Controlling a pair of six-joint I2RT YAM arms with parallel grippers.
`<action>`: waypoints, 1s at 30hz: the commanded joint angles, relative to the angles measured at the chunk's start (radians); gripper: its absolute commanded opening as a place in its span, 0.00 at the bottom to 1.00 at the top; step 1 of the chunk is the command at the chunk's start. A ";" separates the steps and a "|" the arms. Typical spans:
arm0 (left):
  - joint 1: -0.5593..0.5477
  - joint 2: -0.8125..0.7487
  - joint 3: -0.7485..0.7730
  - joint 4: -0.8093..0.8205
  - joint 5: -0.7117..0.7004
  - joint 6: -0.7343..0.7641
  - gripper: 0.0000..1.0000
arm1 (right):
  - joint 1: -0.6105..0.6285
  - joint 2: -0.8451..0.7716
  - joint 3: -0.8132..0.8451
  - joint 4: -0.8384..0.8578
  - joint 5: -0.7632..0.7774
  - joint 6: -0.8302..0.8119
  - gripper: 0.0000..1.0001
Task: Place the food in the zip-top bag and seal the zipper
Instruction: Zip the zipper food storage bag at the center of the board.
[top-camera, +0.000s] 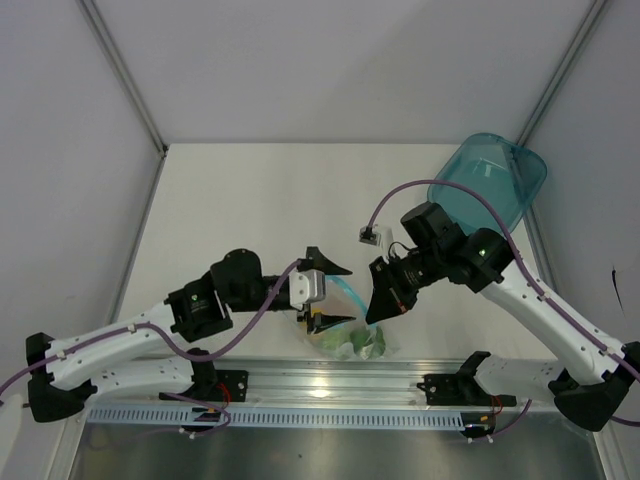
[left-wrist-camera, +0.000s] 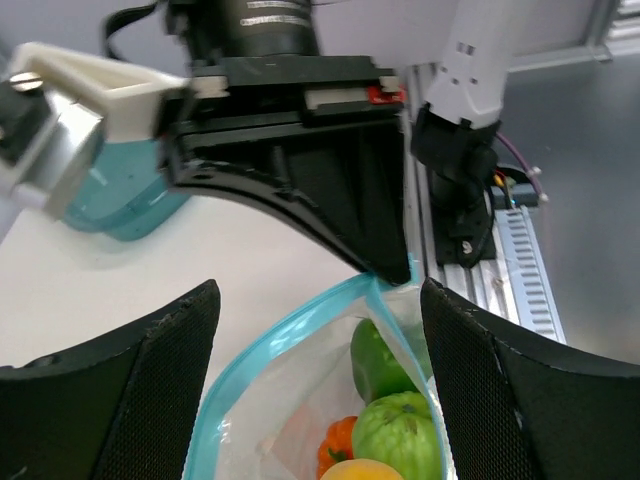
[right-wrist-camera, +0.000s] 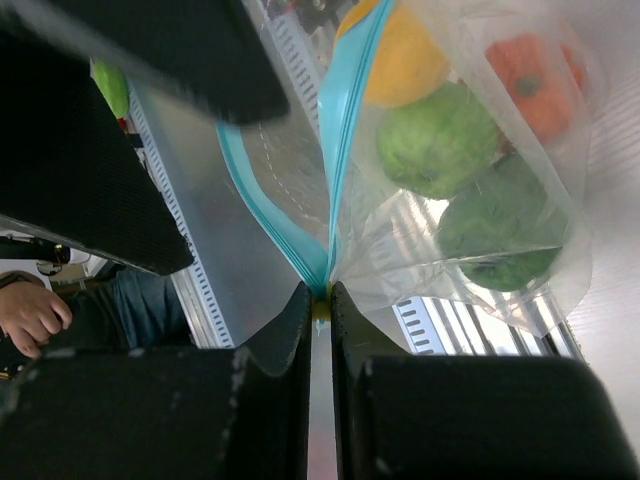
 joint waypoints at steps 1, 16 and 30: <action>-0.007 0.038 0.057 -0.045 0.166 0.146 0.83 | 0.000 -0.024 0.015 0.016 -0.041 -0.017 0.00; 0.135 0.133 0.226 -0.232 0.312 0.086 0.56 | 0.023 -0.041 0.026 -0.007 -0.019 -0.034 0.00; 0.242 0.271 0.345 -0.464 0.608 0.172 0.55 | 0.056 -0.019 0.037 -0.010 -0.015 -0.060 0.00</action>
